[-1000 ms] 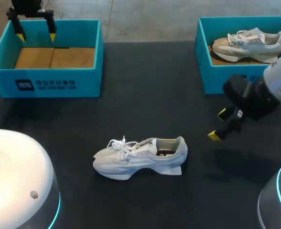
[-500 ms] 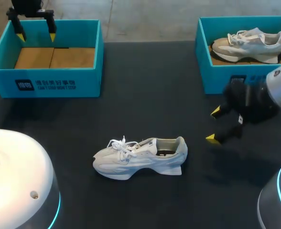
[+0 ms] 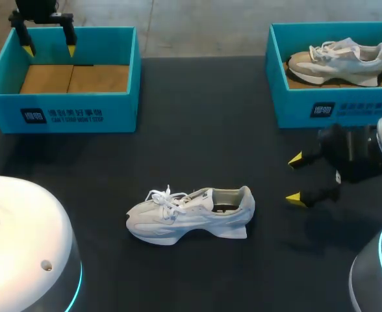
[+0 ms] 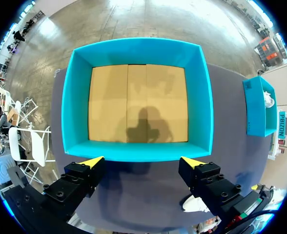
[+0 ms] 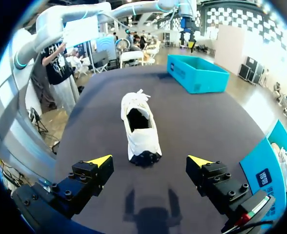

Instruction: Take the shoe out of the shoebox, open the shoe tongue, remove and reinsert the insole, then place the shoe into the shoebox

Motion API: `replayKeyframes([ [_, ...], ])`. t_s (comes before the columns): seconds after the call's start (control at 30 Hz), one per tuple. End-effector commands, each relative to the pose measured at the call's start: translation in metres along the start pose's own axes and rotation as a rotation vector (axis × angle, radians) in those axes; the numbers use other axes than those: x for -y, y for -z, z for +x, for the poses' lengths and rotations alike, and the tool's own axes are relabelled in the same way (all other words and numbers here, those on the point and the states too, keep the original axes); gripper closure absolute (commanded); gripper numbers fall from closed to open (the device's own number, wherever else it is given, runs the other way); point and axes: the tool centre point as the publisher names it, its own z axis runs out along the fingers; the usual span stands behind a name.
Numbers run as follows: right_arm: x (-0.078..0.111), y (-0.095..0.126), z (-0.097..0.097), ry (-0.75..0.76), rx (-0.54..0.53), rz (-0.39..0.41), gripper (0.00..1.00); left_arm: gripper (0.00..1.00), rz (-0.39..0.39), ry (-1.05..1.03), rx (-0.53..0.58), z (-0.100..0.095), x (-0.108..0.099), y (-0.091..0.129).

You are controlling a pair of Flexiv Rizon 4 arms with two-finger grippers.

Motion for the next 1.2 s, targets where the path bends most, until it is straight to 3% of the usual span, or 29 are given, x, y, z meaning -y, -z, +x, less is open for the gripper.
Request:
replayKeyframes([
  [0.03, 0.002, -0.002, 0.004, 0.001, 0.012, -0.024, 0.0, 0.0, 0.0, 0.0, 0.0, 0.0, 0.0, 0.0],
  [0.4, 0.008, -0.008, 0.004, 0.008, 0.001, -0.022, 0.0, 0.0, 0.0, 0.0, 0.0, 0.0, 0.0, 0.0],
  [0.6, 0.022, -0.014, 0.0, 0.07, -0.073, -0.091, 0.0, 0.0, 0.0, 0.0, 0.0, 0.0, 0.0, 0.0],
  [0.77, 0.029, -0.014, -0.002, 0.166, -0.119, -0.214, 0.0, 0.0, 0.0, 0.0, 0.0, 0.0, 0.0, 0.0],
  [1.2, 0.066, -0.031, -0.012, 0.167, -0.167, -0.268, 0.0, 0.0, 0.0, 0.0, 0.0, 0.0, 0.0, 0.0],
])
